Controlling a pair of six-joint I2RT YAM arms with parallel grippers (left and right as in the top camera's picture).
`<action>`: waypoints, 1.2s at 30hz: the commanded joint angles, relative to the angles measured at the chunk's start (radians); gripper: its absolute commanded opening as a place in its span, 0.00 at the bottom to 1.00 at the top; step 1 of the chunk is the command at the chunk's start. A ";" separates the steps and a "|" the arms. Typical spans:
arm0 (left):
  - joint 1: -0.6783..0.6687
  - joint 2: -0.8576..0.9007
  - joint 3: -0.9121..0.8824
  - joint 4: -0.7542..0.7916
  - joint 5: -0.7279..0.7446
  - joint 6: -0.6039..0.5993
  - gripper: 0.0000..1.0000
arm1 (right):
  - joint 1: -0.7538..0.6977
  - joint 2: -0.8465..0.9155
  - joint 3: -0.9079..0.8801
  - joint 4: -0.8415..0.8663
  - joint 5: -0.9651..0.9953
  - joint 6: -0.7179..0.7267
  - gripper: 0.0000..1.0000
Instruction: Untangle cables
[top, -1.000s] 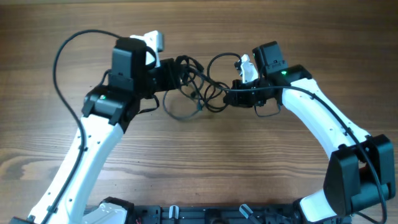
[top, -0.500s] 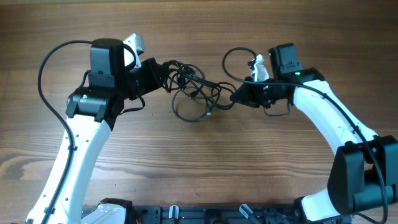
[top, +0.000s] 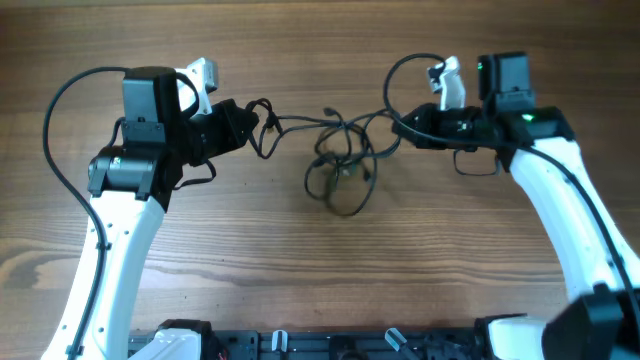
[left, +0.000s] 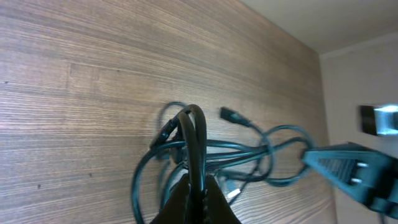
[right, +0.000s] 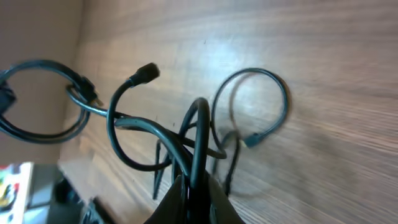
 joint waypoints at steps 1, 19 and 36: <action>0.006 -0.016 0.029 -0.023 -0.130 0.027 0.04 | -0.002 -0.021 0.017 -0.044 0.177 0.081 0.09; 0.006 -0.013 0.028 -0.104 -0.577 -0.063 0.04 | -0.093 -0.021 0.017 -0.106 0.361 0.142 0.05; -0.097 0.192 0.030 -0.107 -0.204 0.040 1.00 | 0.006 -0.020 0.016 -0.106 0.189 0.024 0.05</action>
